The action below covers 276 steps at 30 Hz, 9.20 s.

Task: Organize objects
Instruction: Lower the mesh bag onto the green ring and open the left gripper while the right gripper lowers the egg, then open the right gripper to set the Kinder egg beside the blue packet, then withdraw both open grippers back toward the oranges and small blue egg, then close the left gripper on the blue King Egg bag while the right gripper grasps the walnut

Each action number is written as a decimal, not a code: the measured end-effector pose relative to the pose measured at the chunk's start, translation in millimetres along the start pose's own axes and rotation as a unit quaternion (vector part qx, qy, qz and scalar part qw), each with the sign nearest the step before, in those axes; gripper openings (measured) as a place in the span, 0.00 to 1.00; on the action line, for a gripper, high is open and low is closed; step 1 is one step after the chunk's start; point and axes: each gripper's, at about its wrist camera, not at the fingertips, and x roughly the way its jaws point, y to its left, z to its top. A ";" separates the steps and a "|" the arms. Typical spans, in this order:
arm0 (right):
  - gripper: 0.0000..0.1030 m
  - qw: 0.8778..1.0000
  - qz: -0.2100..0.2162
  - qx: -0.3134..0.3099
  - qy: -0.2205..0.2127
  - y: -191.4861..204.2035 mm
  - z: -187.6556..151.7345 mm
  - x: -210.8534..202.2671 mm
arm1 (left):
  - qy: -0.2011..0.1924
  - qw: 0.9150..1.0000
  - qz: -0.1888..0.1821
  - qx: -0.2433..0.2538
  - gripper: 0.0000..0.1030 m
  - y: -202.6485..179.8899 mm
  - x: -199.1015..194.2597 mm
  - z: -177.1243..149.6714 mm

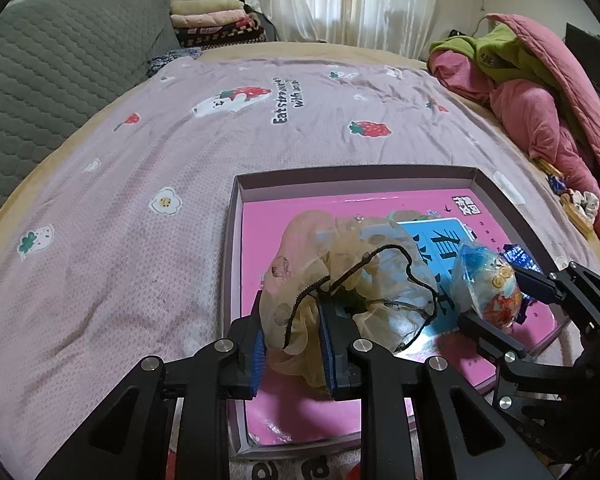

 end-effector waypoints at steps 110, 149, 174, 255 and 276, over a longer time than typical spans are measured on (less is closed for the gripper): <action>0.78 0.990 0.006 0.076 -0.117 -40.3 13.0 -84.8 | -0.114 0.993 -0.014 0.010 0.72 -15.3 -93.4 -18.9; 0.80 0.985 0.011 0.088 -0.151 -30.4 -13.9 -135.8 | -0.132 0.991 0.011 0.011 0.72 -27.0 -134.0 -72.7; 0.83 0.986 0.016 0.095 -0.135 -23.9 -48.0 -145.4 | -0.110 0.993 0.002 0.030 0.72 -41.1 -138.9 -99.8; 0.83 0.996 0.042 0.065 -0.048 11.1 -139.1 -113.1 | -0.056 0.998 0.008 0.021 0.72 -35.3 -98.7 -137.2; 0.54 0.996 0.062 0.055 -0.035 16.3 -141.3 -102.3 | -0.047 0.999 0.006 0.021 0.72 -34.0 -78.7 -123.3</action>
